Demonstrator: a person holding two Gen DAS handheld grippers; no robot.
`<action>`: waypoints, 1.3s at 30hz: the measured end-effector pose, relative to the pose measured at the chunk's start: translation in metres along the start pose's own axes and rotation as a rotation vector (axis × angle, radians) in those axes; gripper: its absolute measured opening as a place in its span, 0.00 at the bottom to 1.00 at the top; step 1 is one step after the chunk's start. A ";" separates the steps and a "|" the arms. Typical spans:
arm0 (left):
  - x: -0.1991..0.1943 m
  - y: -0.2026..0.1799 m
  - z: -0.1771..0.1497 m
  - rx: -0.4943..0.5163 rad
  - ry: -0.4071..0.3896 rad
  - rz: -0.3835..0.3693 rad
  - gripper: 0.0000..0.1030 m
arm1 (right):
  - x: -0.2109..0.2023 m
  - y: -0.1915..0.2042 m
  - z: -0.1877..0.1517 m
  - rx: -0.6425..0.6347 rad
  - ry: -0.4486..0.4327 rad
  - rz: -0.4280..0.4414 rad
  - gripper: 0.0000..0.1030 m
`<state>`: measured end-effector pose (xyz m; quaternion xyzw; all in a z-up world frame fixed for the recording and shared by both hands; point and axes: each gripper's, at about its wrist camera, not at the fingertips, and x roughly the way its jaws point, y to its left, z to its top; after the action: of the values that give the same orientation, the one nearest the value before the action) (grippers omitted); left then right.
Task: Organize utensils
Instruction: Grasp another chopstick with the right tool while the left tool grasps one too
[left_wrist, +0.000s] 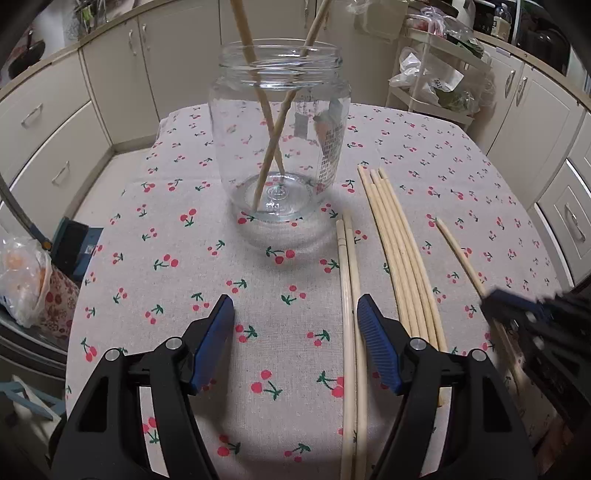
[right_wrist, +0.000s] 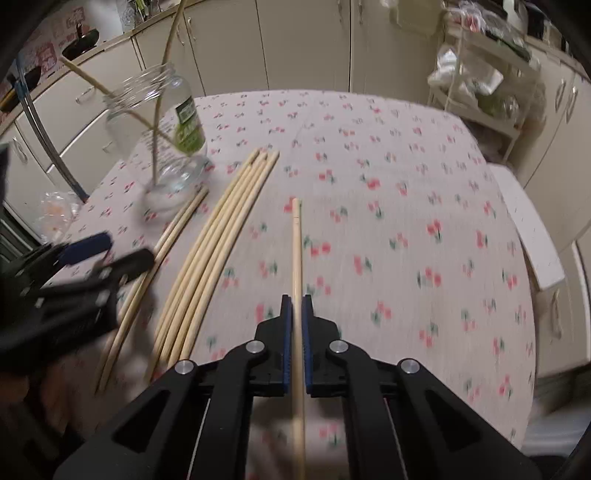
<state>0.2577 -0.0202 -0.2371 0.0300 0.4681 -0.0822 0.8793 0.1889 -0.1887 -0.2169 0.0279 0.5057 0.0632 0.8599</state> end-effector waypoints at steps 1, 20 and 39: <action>0.000 0.000 0.001 0.003 0.002 -0.002 0.64 | -0.002 -0.001 -0.003 0.006 0.005 0.012 0.06; 0.004 0.009 0.016 -0.035 0.068 -0.152 0.25 | 0.007 -0.004 0.011 0.045 0.011 0.049 0.06; 0.015 0.008 0.022 0.027 0.072 -0.081 0.06 | 0.010 0.003 0.015 -0.001 0.002 0.015 0.06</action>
<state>0.2850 -0.0172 -0.2375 0.0260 0.4993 -0.1229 0.8573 0.2068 -0.1843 -0.2178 0.0313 0.5063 0.0702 0.8589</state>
